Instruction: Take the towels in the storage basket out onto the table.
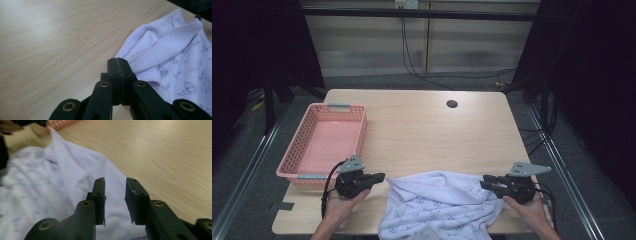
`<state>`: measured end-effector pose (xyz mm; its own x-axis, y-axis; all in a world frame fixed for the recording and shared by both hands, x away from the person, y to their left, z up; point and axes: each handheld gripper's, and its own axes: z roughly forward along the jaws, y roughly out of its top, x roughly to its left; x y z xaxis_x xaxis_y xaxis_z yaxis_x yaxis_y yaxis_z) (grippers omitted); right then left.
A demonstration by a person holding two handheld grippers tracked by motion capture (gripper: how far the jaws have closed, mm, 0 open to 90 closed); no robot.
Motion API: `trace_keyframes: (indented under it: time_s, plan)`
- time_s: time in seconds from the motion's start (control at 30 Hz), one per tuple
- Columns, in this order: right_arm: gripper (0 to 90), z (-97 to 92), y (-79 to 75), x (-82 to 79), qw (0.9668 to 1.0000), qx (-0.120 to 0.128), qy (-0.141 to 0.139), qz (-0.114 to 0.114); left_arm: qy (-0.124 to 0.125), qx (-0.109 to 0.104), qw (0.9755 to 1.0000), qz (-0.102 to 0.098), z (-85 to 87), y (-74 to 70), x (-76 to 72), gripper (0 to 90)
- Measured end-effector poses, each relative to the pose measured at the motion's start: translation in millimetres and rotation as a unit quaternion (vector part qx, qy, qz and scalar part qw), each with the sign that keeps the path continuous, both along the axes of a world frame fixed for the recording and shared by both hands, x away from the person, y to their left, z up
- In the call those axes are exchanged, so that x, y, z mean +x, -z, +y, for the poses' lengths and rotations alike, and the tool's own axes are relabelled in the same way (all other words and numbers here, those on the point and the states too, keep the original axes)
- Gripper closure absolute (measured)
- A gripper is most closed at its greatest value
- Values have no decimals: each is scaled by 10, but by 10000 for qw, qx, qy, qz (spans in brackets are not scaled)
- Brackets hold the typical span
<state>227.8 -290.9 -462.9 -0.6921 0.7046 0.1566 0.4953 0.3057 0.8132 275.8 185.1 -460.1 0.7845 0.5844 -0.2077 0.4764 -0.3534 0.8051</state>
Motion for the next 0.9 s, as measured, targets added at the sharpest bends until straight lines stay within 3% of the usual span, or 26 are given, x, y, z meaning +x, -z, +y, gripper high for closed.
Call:
trace_keyframes:
  time_s: [0.07, 0.13, 0.3, 0.43, 0.53, 0.6, 0.67, 0.83, 0.9]
  plan:
    - [632, 73, 137, 94, 9992, -332, -64, 203, 61, 48, 10000, 15, -21, 14, -1, 900]
    - [573, 180, 224, 117, 9977, -434, -357, 374, 114, 73, 9999, 36, -50, 32, 11, 848]
    - [461, 296, 217, -4, 9957, -443, -756, 316, 92, 155, 9997, 186, -137, 90, 64, 662]
    - [452, 311, 236, -125, 9924, -603, -1026, 318, 84, 222, 9995, 210, -176, 107, 64, 576]
    - [463, 286, 246, -149, 9924, -526, -1051, 355, 122, 145, 9992, 339, -186, 135, 114, 538]
    - [480, 296, 222, -139, 9918, -378, -1157, 382, 145, 214, 9987, 433, -215, 173, 152, 500]
    - [487, 341, 209, -161, 9900, -420, -1314, 311, 230, 272, 9981, 501, -252, 207, 165, 490]
    - [481, 431, 213, -43, 9907, -312, -1271, 361, 370, 410, 9970, 546, -317, 255, 172, 472]
    - [472, 490, 251, -10, 9889, -430, -1358, 415, 446, 445, 9966, 522, -339, 259, 172, 478]
